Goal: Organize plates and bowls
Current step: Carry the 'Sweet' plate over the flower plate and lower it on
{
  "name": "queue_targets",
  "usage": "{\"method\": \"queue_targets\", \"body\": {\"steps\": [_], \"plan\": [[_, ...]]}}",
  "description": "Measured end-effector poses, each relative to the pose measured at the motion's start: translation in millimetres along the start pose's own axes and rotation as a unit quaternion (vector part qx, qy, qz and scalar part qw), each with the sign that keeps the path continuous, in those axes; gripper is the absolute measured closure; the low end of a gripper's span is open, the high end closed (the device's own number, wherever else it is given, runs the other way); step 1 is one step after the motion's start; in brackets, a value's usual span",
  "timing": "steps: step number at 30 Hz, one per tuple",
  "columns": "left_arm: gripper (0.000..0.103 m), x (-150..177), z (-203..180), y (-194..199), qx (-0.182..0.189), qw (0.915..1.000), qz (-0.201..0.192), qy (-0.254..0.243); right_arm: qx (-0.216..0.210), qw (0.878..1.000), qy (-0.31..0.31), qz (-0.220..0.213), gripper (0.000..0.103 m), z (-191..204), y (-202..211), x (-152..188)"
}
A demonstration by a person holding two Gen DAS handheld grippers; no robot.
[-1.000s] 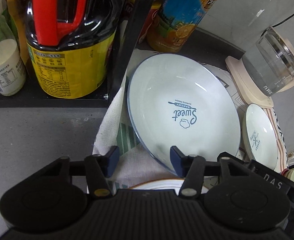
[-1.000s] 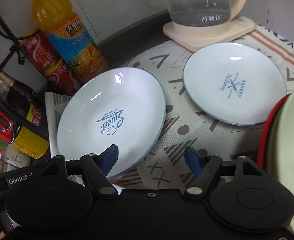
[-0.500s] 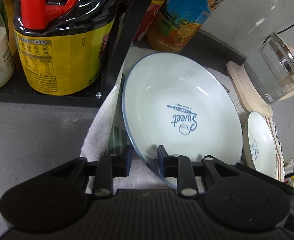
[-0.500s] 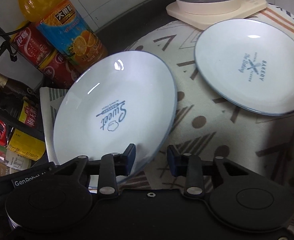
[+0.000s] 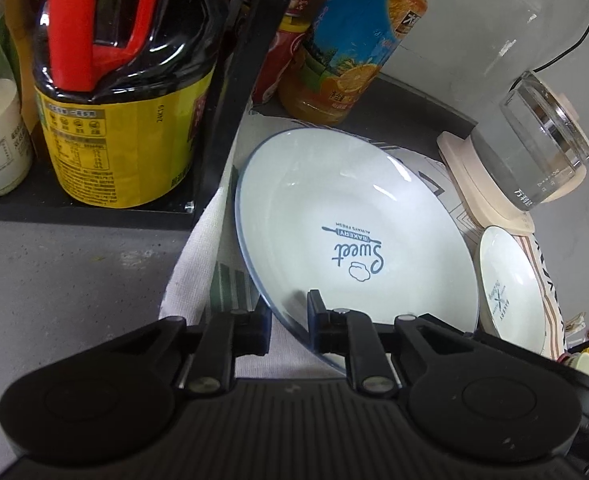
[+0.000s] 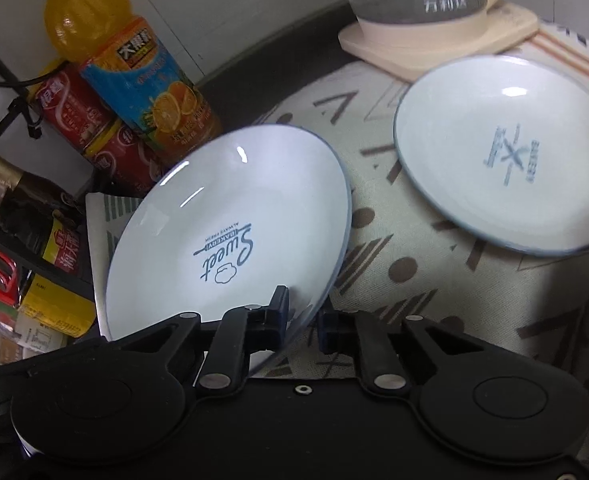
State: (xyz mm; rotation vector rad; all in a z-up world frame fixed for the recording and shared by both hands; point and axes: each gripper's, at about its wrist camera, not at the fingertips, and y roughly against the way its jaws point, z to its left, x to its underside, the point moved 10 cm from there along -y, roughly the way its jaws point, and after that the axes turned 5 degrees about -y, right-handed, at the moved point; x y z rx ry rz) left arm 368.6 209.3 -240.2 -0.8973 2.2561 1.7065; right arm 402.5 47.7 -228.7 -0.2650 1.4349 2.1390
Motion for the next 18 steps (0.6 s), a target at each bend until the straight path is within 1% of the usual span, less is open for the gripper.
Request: {"method": "queue_targets", "body": {"steps": [3,6,14,18], "plan": [[0.087,2,1,6,0.001,1.0000,-0.001,0.000,0.003,1.000,0.008,-0.005,0.089,2,6,3],[0.087,2,0,11,0.003,1.0000,-0.002,-0.003,0.003,1.000,0.003,-0.009,0.089,3,12,4],[0.087,-5,-11,28,0.006,0.9998,-0.016,-0.011,0.004,1.000,0.002,-0.019,0.089,9,28,4],[0.087,-4,-18,38,0.005,0.9995,-0.026,-0.014,0.001,1.000,0.006,-0.029,0.089,11,39,-1]]}}
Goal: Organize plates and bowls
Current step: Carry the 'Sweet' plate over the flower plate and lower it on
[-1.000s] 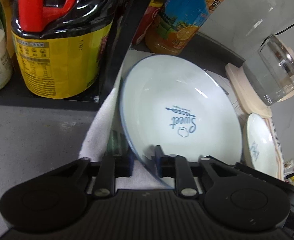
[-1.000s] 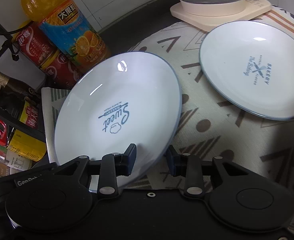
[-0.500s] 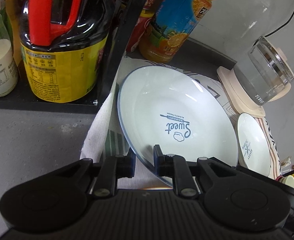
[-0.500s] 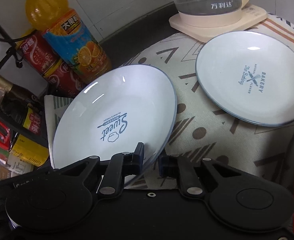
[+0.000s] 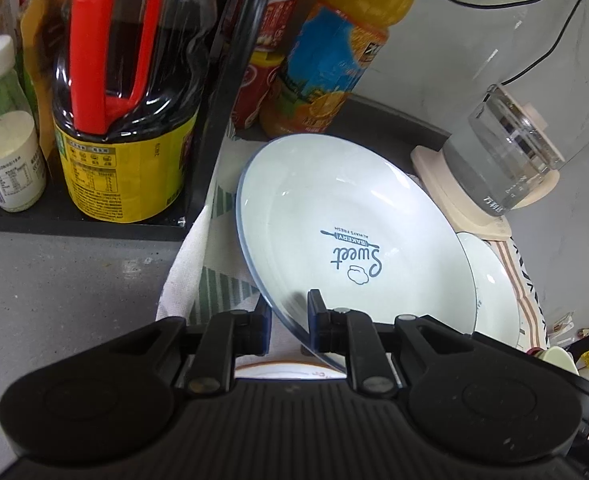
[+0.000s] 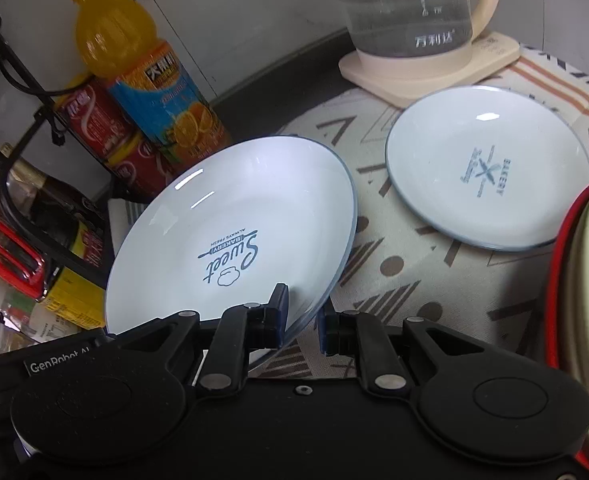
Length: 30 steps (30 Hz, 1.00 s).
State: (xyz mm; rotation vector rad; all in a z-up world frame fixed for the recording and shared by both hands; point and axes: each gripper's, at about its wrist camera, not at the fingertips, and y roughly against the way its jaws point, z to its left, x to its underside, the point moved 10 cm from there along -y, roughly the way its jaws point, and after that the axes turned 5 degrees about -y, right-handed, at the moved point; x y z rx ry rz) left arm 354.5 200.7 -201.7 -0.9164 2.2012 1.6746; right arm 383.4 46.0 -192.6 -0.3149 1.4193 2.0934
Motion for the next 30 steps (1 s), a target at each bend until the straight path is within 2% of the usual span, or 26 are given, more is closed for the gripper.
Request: {"method": "queue_targets", "body": {"steps": [13,30], "plan": [[0.087,29,-8,45,-0.019,0.9995,-0.023,0.011,-0.026,0.999,0.027,-0.007,0.088,-2,37,9],[0.087,97,-3,95,-0.042,0.9980,-0.025,0.040,-0.048,0.997,0.062,0.008,0.088,-15,83,64]]}}
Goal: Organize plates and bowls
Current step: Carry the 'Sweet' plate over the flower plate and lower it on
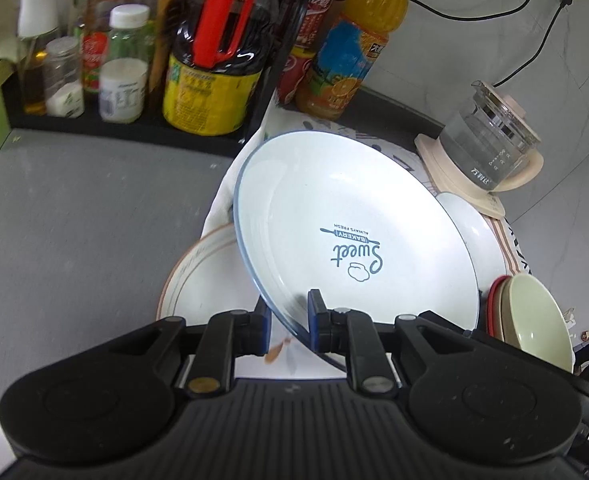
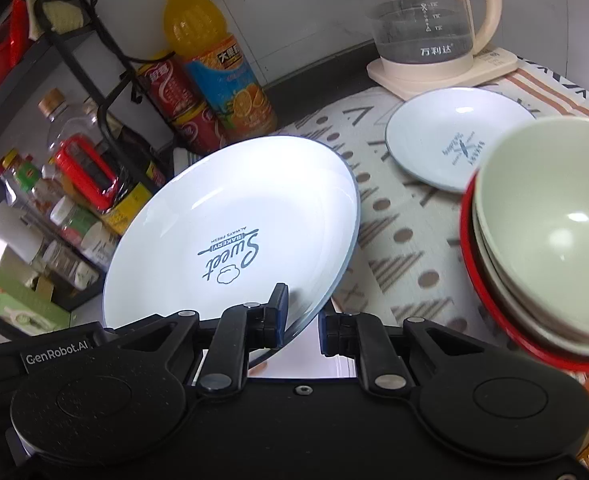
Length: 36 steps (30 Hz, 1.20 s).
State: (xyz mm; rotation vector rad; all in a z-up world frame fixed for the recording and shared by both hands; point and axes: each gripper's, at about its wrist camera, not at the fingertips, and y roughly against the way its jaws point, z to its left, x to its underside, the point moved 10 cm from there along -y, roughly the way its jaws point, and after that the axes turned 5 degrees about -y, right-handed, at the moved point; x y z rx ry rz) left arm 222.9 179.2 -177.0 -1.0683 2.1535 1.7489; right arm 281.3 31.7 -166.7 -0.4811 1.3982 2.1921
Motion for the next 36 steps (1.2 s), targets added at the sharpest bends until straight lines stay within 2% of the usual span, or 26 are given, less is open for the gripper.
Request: {"method": "queue_targets", "body": {"steps": [17,36], "plan": [[0.086,55,17,18,-0.015,0.9995,0.020,0.020,0.003,1.000,0.023,0.019,0.088,-7,25,51],[0.085,67,24,14,-0.017,0.9982,0.049,0.031,0.022,0.999,0.030,0.033,0.088,-13,23,70]]}}
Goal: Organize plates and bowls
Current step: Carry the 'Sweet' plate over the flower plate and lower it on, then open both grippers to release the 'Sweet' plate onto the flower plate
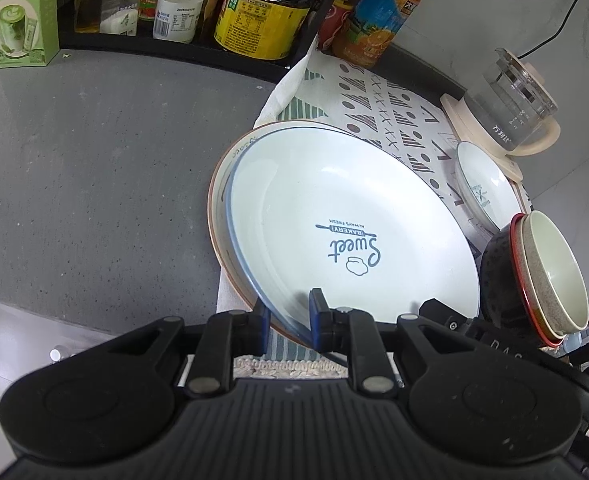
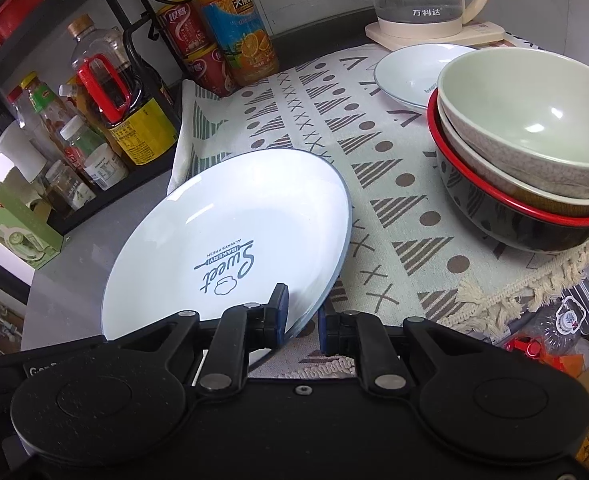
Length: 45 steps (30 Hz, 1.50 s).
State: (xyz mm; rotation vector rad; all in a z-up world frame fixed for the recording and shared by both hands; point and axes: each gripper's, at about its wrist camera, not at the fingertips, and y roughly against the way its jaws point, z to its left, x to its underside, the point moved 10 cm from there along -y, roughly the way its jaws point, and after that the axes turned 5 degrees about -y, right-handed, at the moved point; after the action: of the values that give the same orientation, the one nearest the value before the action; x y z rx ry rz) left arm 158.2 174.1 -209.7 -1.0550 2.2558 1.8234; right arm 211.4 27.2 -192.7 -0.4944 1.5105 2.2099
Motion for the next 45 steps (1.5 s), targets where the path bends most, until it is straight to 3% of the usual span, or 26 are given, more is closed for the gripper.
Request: {"method": "queue_targets", "body": {"steps": [9,24,34,45], "plan": [[0.083,-3,1,-3,-0.005,0.9990,0.044,0.005,0.006,1.000,-0.010,0.005,0.089,-2,-5,-2],[0.082,-3,11,3,-0.009,0.9981,0.060,0.011,-0.002,1.000,0.006,0.011,0.090,9,-10,-2],[0.081,-15,21,4,-0.021,0.9941,0.100,0.036,0.002,1.000,0.002,0.010,0.091,6,-15,-7],[0.081,-28,32,16,-0.037,0.9955,0.081,0.030,0.001,1.000,-0.006,0.012,0.093,4,-19,-11]]}}
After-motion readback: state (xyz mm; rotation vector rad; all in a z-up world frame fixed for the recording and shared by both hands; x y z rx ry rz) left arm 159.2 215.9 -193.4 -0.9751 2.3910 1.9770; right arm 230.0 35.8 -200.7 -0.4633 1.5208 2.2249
